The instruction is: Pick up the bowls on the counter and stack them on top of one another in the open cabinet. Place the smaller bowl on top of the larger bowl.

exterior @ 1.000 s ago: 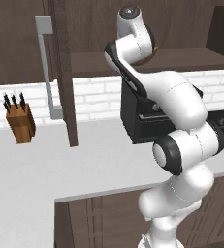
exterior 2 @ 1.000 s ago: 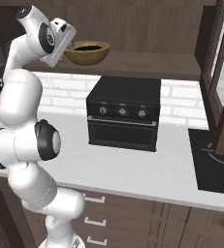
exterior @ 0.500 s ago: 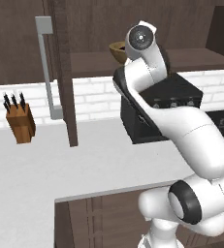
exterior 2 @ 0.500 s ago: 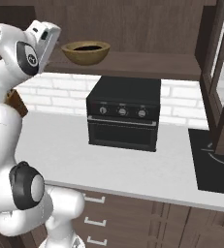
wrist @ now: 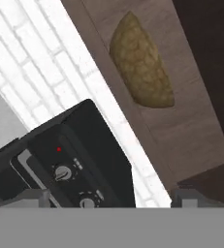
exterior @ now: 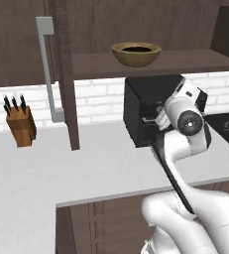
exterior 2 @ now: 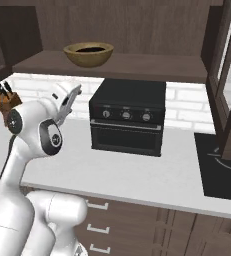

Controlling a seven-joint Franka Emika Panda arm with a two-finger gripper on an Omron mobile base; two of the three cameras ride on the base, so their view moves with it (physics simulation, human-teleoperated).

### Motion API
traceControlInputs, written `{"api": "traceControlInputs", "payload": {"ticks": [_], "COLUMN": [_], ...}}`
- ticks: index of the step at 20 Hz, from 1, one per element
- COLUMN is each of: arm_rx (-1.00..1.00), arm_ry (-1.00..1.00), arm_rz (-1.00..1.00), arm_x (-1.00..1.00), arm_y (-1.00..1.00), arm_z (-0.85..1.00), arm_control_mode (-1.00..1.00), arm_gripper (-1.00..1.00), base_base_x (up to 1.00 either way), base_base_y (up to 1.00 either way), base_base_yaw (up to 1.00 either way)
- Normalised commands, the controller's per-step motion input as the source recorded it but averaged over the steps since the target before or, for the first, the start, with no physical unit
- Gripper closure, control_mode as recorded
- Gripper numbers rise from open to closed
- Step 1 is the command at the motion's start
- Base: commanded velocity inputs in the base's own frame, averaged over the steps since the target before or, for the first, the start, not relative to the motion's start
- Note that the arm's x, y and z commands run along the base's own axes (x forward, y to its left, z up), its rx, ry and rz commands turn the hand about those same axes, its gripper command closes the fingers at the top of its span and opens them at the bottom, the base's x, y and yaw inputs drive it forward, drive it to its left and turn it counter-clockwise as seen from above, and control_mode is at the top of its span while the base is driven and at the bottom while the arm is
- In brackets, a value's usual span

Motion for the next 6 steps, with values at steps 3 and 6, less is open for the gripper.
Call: {"api": "traceControlInputs", "payload": {"ticks": [3, 6], "arm_rx": [0.06, 0.03], "arm_ry": [-0.25, 0.00], "arm_rz": [-0.18, 0.00], "arm_x": [-0.74, 0.00], "arm_y": [-0.78, -0.05], "arm_z": [-0.39, 0.00], "arm_control_mode": [-1.00, -1.00], "arm_gripper": [-1.00, -1.00], "base_base_x": [0.00, 0.00], "base_base_y": [0.00, 0.00], "base_base_yaw": [0.00, 0.00]}}
